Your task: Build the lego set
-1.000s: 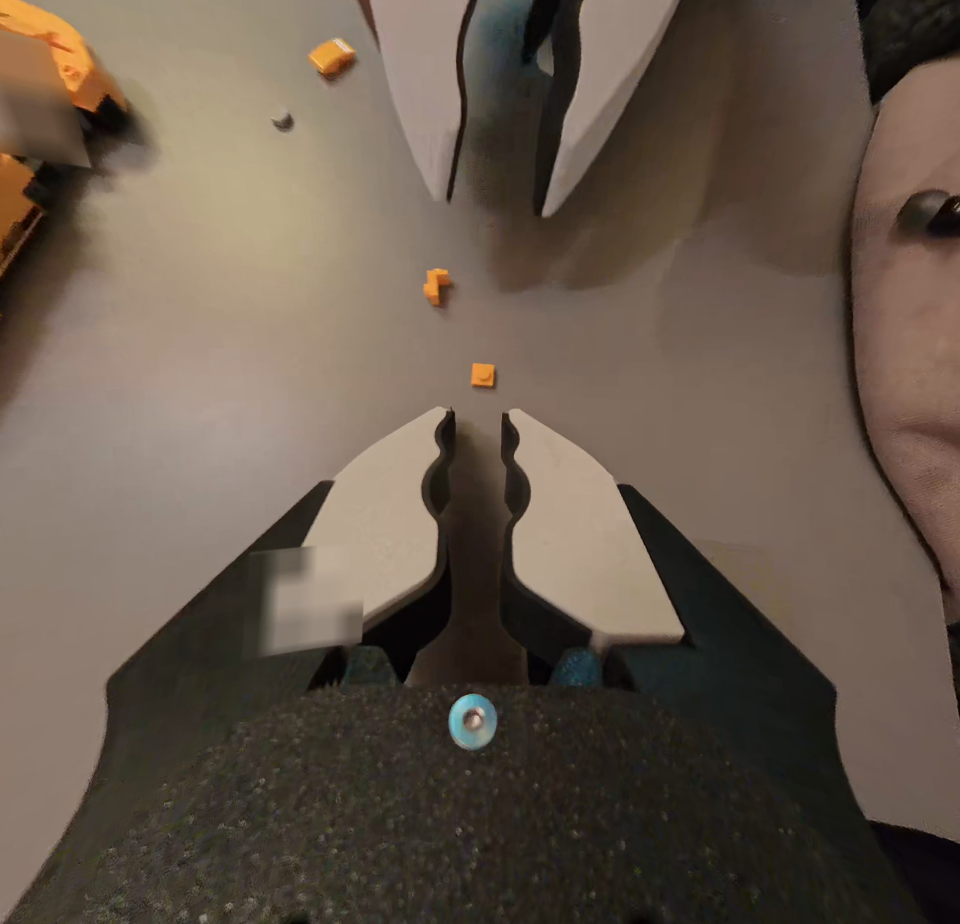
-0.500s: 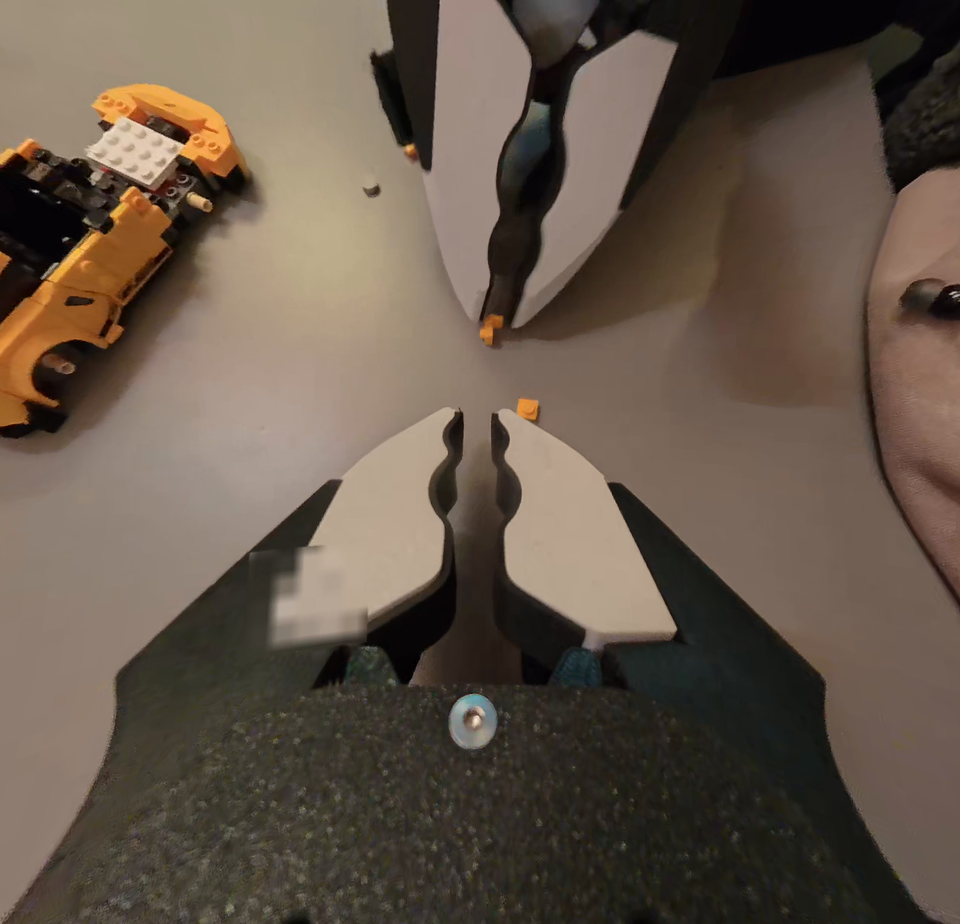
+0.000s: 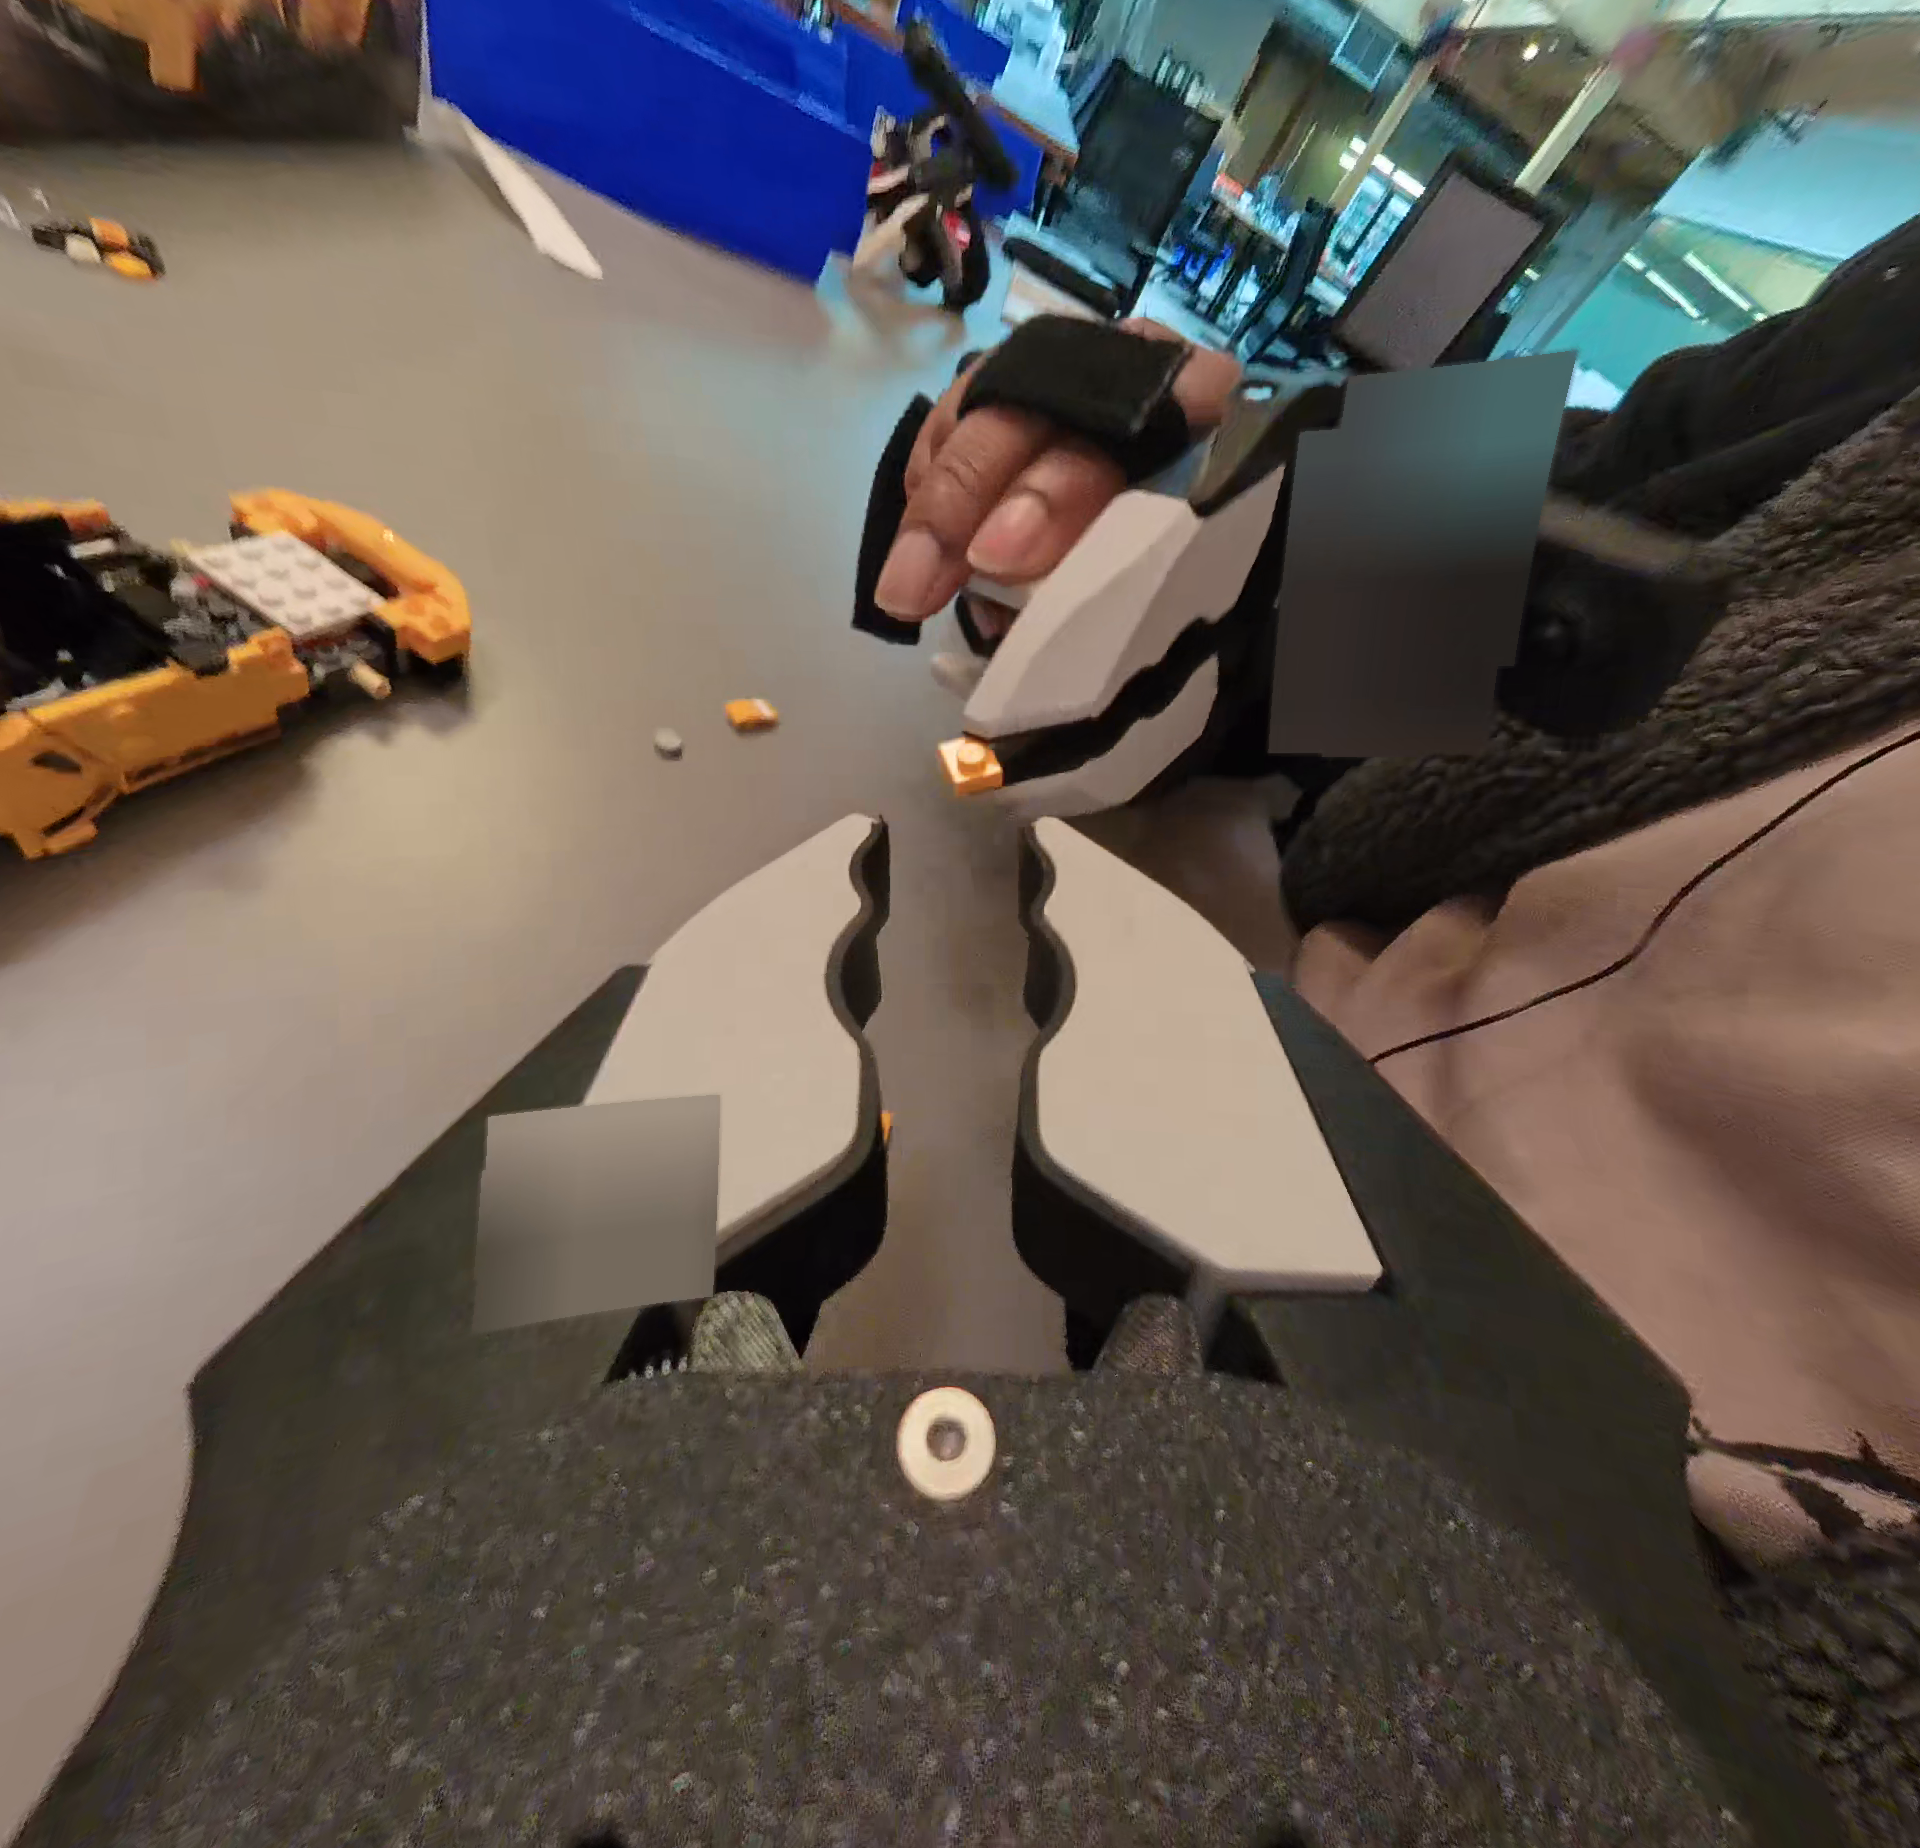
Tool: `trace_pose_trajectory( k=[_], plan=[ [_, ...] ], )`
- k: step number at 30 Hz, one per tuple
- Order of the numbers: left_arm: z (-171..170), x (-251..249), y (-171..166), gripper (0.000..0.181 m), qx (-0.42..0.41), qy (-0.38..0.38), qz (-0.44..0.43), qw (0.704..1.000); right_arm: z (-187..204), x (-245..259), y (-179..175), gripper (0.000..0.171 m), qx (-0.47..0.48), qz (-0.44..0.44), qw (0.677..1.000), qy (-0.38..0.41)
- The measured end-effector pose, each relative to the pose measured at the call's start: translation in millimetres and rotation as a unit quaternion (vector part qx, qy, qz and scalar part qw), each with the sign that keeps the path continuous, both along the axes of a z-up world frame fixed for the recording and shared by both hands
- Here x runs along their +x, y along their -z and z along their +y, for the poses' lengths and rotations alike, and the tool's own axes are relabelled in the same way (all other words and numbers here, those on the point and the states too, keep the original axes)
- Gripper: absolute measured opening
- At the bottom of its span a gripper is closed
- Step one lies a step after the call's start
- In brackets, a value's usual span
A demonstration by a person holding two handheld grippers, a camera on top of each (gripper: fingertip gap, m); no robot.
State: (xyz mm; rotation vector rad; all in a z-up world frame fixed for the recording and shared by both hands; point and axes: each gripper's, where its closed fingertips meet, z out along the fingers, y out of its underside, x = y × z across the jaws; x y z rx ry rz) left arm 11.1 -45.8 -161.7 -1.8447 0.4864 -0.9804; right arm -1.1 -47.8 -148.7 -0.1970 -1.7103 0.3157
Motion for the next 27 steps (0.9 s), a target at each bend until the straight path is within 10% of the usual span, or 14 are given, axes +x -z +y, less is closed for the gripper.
trace_pose_trajectory(
  k=[27],
  plan=[
    [0.2,-4.2,-28.9,0.008,0.061,-0.023,-0.048,0.997,-1.7,-1.0,-14.6,0.007,-0.027,0.055,0.998,0.007]
  ],
)
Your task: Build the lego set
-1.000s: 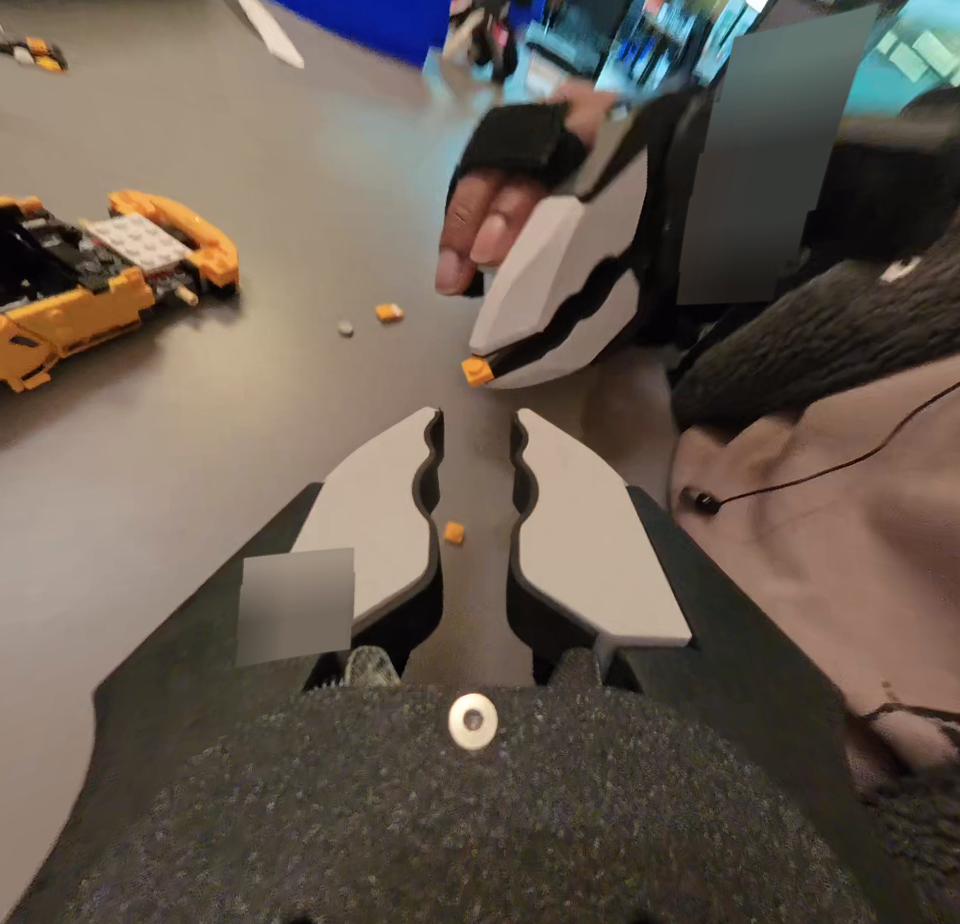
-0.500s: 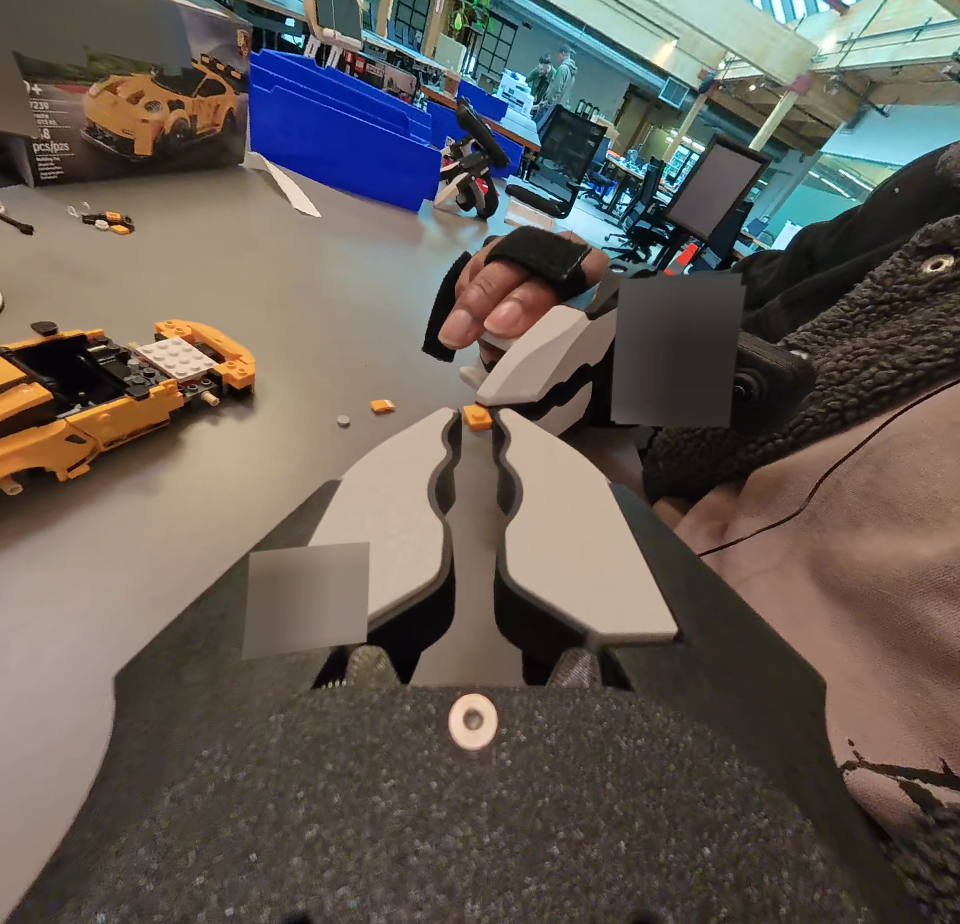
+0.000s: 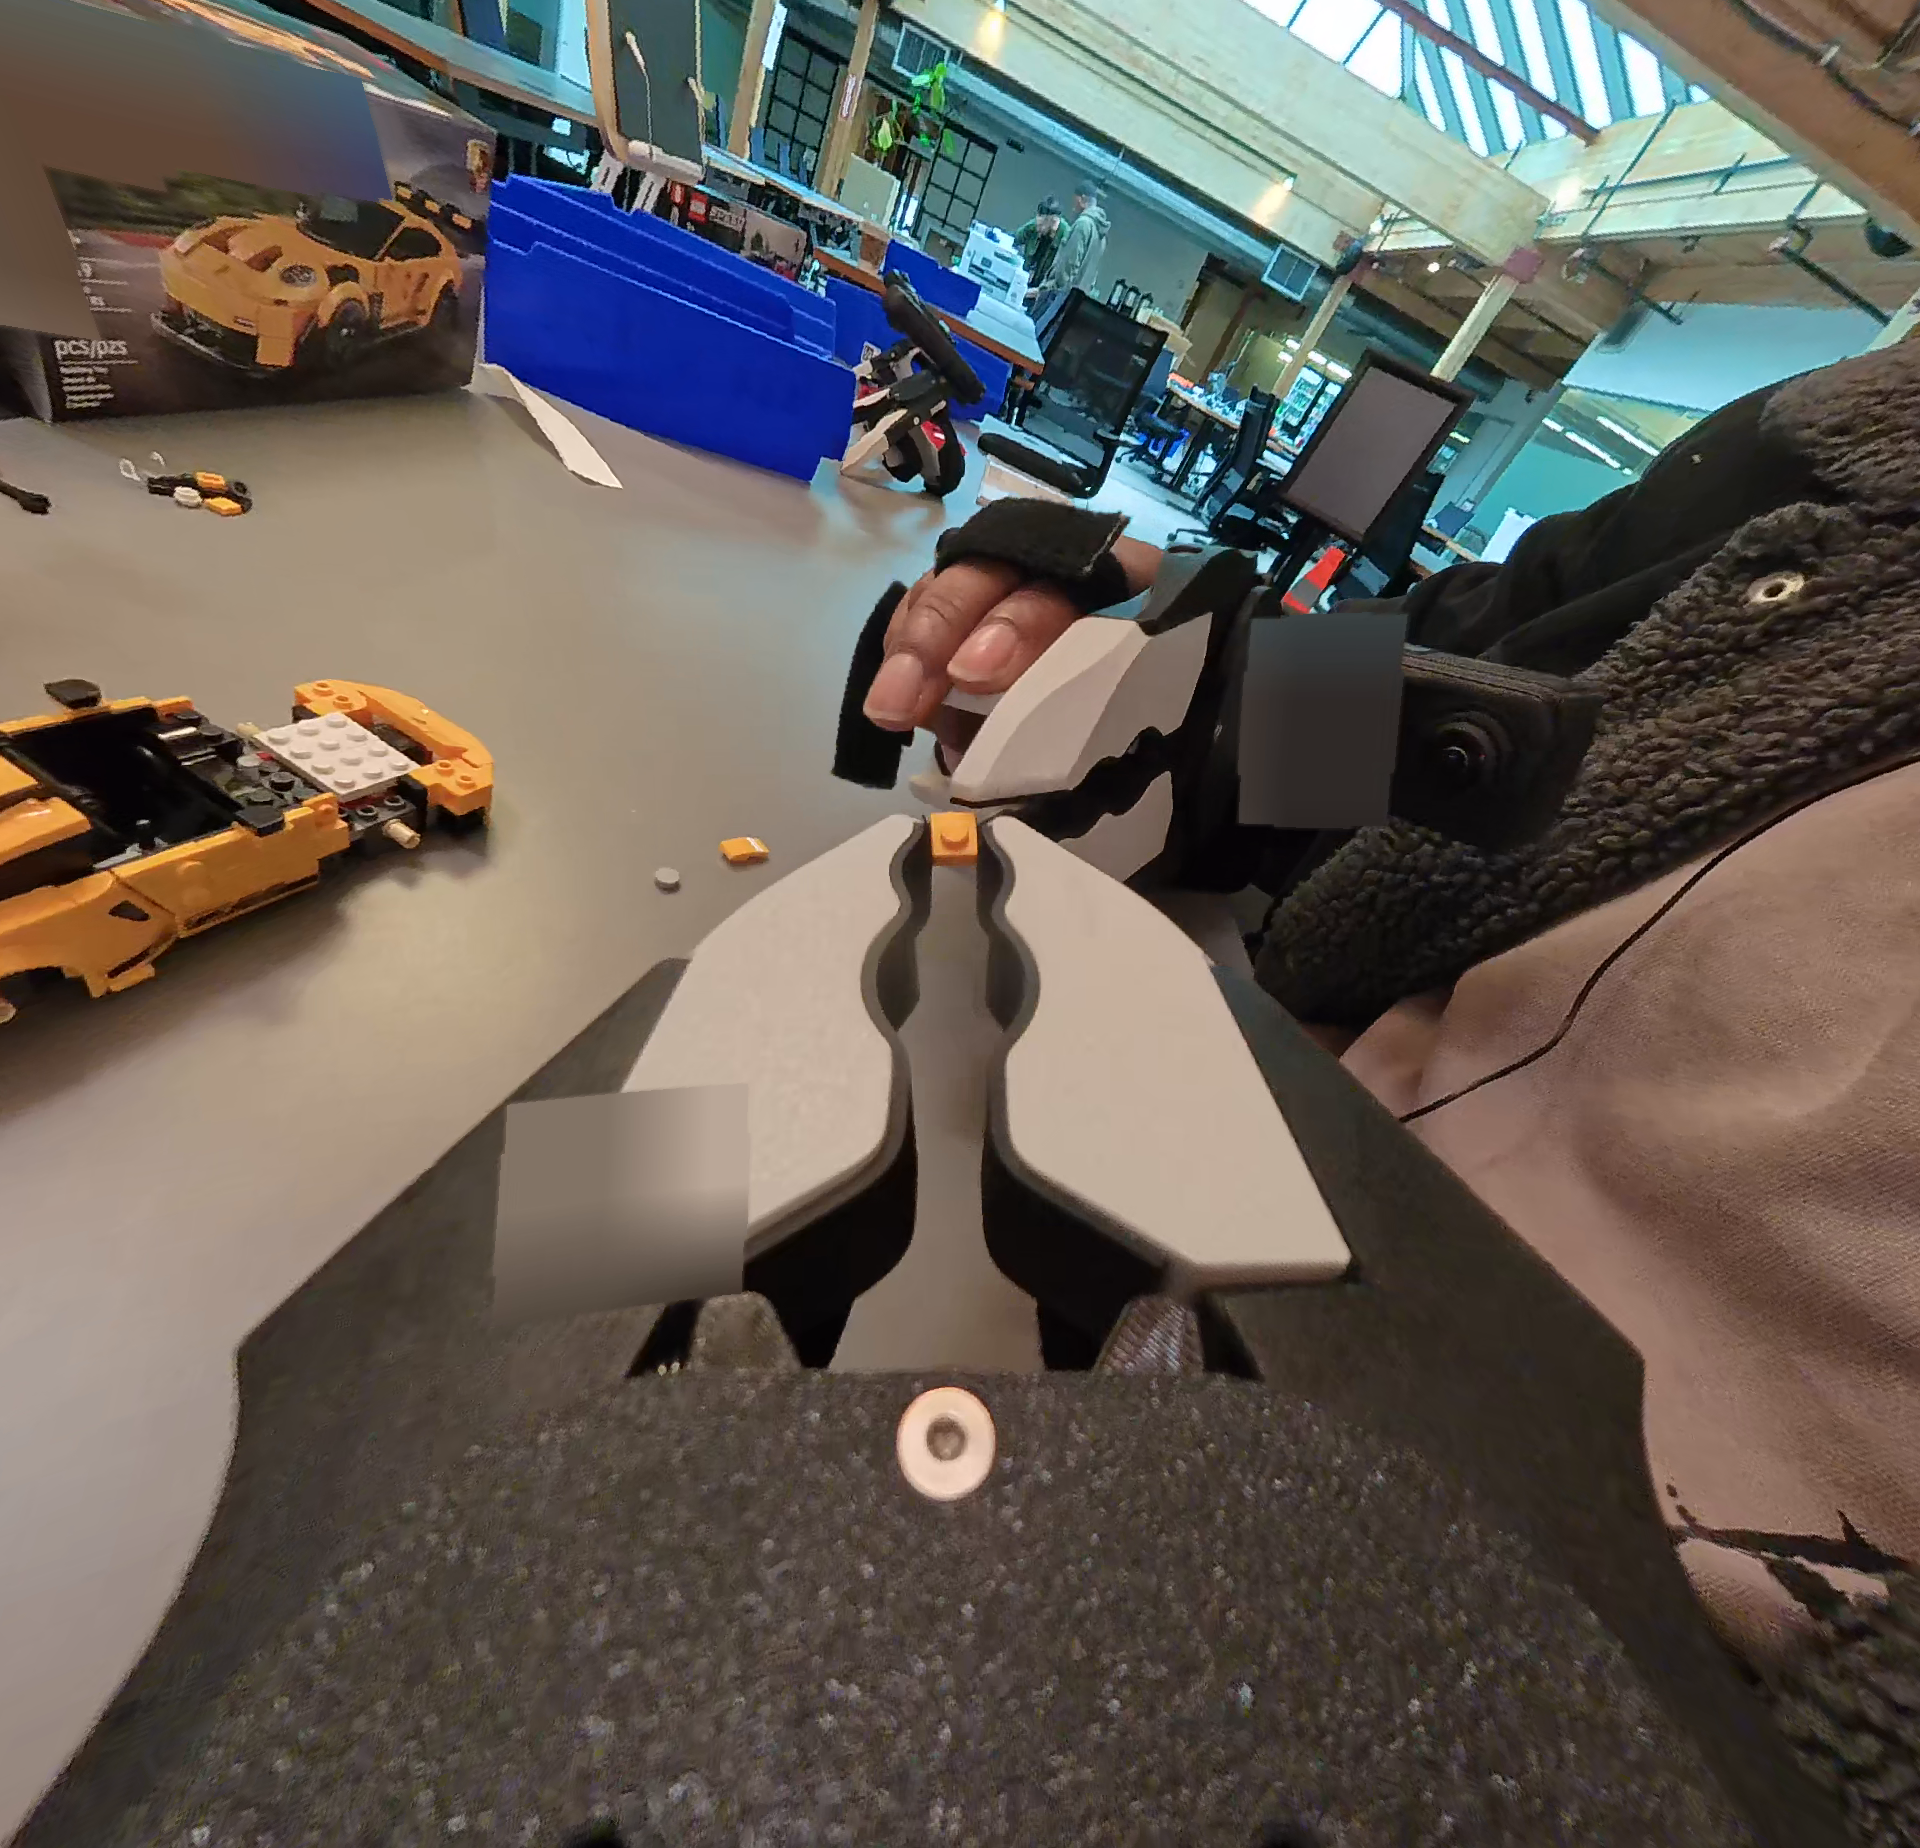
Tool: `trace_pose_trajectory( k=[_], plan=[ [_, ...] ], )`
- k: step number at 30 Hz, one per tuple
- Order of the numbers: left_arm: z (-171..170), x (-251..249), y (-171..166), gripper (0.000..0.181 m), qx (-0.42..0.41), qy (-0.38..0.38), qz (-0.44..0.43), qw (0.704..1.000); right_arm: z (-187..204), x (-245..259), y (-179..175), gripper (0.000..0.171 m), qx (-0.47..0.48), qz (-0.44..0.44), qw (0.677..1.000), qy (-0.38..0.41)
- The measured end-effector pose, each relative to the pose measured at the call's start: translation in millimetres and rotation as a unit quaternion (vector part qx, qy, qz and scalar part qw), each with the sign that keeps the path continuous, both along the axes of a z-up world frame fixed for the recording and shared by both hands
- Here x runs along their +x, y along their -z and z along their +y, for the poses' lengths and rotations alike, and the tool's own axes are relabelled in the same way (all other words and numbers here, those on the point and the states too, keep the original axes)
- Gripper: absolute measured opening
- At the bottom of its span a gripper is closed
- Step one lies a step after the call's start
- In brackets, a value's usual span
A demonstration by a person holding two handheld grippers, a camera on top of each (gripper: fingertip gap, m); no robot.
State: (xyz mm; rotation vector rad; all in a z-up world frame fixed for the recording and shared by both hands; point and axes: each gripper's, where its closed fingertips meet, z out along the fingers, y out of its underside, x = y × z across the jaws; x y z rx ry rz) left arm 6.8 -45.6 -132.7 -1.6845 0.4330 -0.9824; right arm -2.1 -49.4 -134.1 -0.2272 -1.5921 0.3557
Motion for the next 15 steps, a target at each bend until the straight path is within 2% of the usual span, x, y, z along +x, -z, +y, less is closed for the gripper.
trace_pose_trajectory(
  k=[15],
  plan=[
    [-1.7,0.5,-3.2,0.008,0.024,0.002,0.009,1.000,2.0,1.5,-6.9,0.008,-0.067,-0.002,0.998,-0.011]
  ],
)
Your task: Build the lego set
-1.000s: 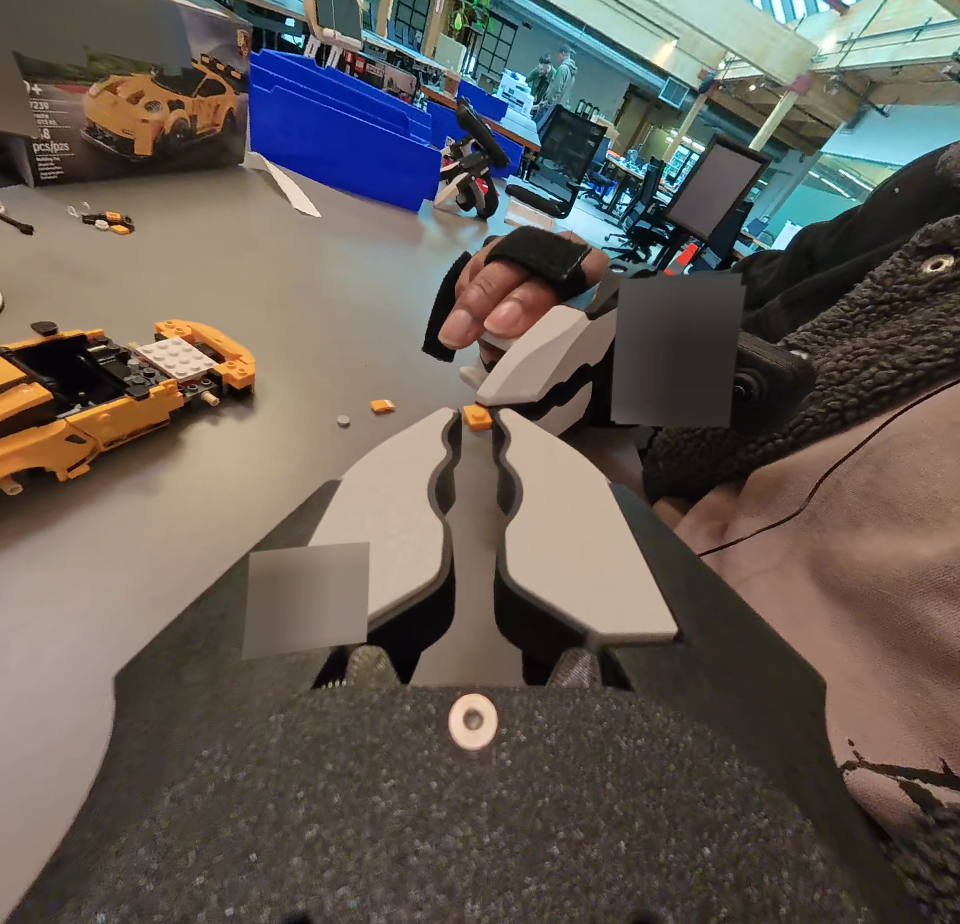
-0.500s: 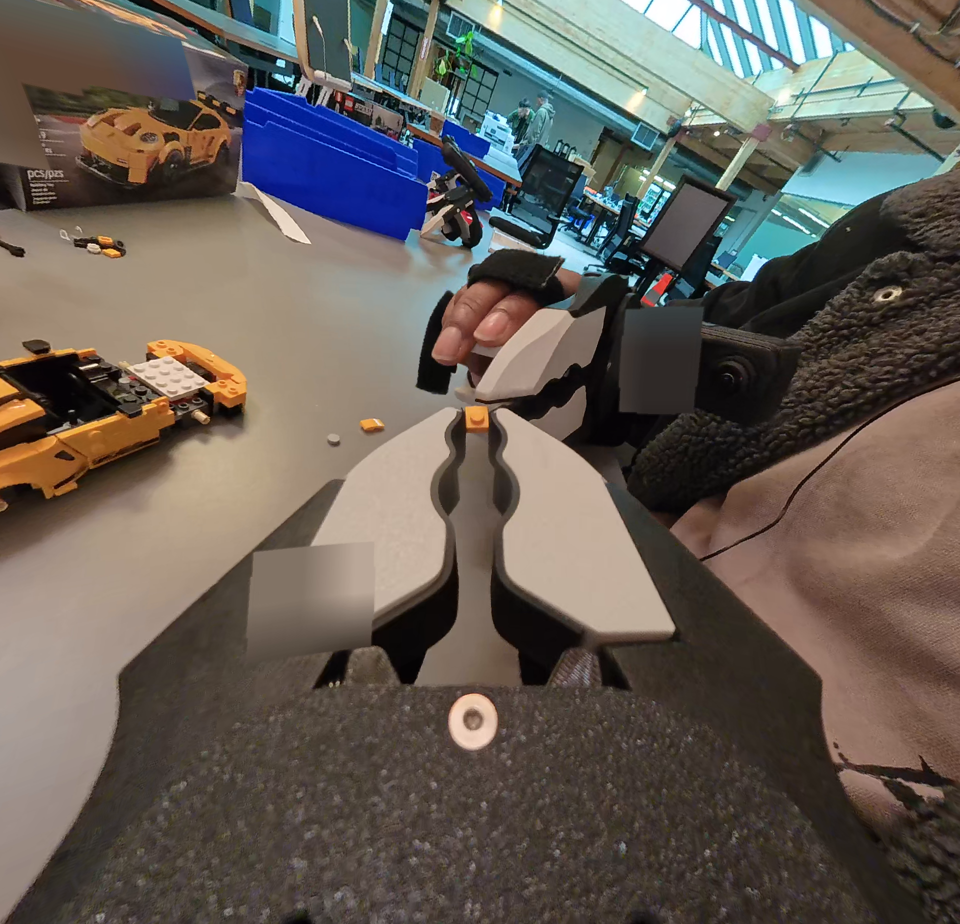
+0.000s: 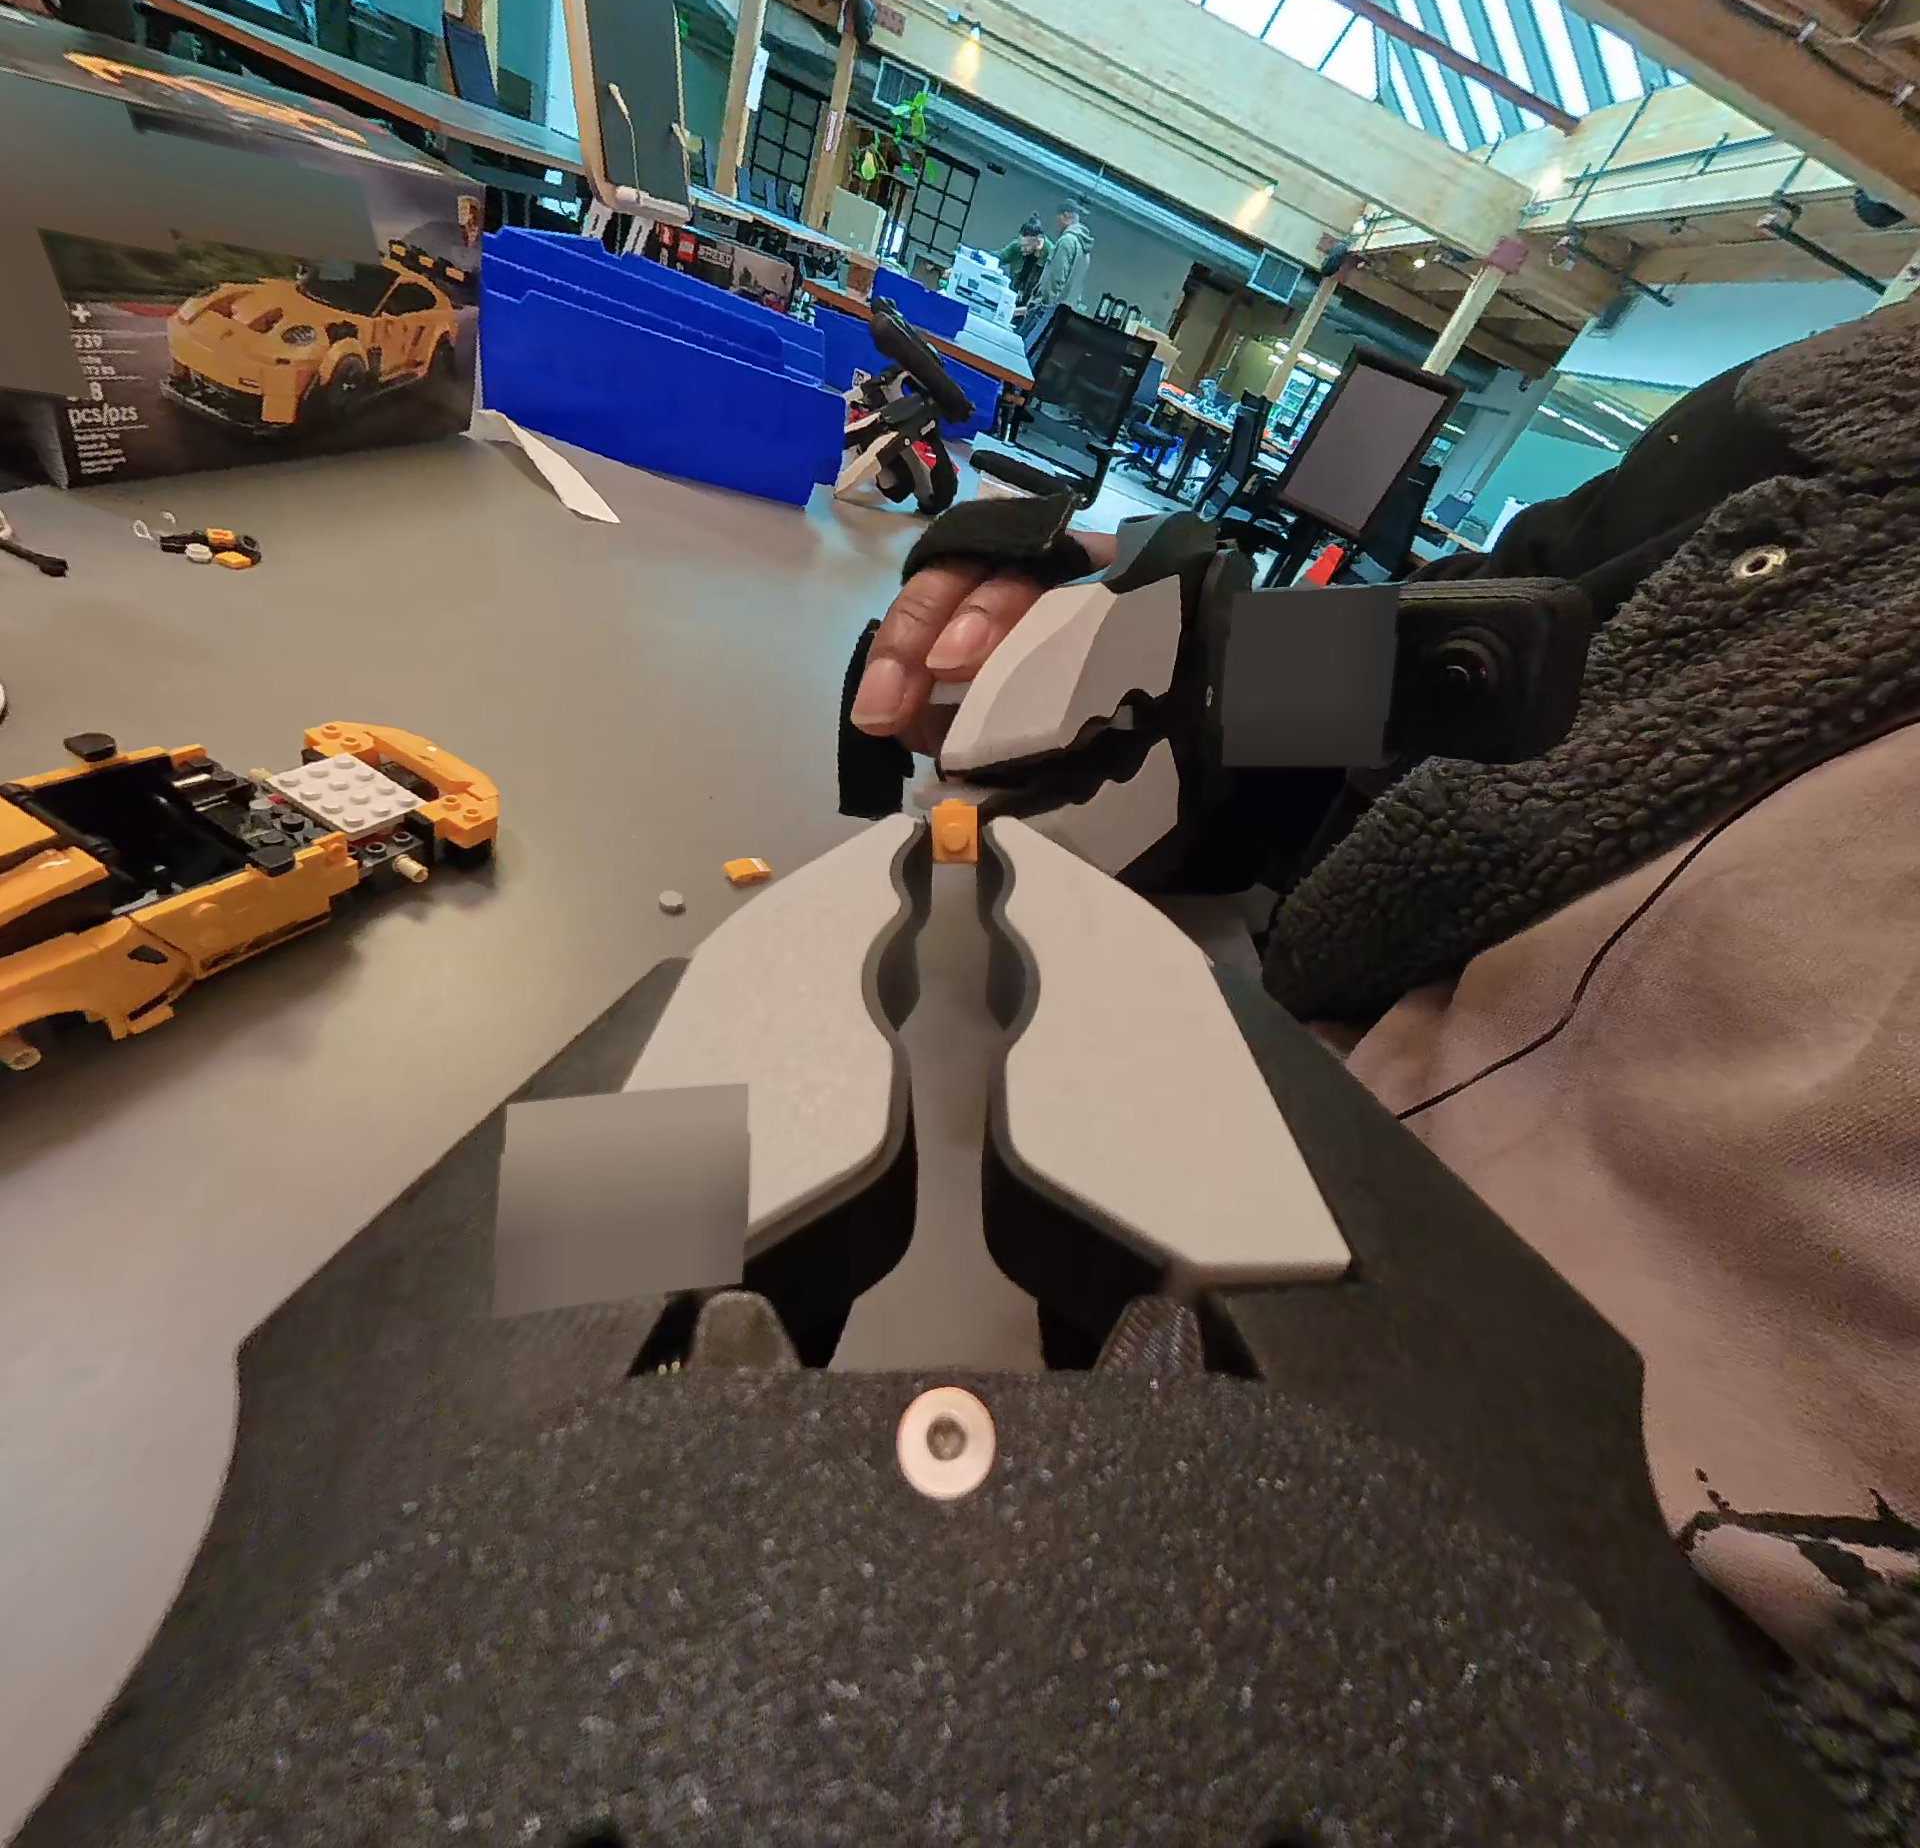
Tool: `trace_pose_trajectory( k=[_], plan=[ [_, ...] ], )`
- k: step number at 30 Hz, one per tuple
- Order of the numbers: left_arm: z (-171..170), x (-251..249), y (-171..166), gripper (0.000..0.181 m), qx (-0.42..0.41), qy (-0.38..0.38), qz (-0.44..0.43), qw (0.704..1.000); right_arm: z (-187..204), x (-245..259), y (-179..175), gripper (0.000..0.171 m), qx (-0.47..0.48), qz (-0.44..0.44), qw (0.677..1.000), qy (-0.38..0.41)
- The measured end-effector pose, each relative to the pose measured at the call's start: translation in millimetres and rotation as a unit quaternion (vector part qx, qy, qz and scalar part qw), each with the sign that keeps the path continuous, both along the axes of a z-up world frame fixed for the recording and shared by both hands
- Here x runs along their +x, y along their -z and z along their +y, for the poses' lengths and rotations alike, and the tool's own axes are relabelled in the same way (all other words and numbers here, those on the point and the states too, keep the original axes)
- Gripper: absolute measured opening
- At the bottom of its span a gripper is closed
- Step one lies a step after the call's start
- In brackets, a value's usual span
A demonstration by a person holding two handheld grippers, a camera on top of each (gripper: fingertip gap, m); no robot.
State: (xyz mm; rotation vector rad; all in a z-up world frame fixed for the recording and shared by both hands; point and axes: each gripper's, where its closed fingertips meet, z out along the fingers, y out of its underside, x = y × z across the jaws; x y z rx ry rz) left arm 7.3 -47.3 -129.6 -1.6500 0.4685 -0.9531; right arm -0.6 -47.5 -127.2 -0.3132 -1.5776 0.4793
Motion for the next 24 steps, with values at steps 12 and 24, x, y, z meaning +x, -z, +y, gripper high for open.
trace_pose_trajectory(
  k=[12,24],
  plan=[
    [0.8,-6.4,-0.5,0.008,0.017,-0.015,0.019,1.000,7.0,-0.5,2.0,0.006,-0.042,-0.019,0.999,0.001],
    [0.3,-1.4,2.0,0.008,0.016,-0.009,0.016,1.000,-1.3,0.5,1.5,0.008,-0.045,-0.020,0.999,-0.010]
  ],
)
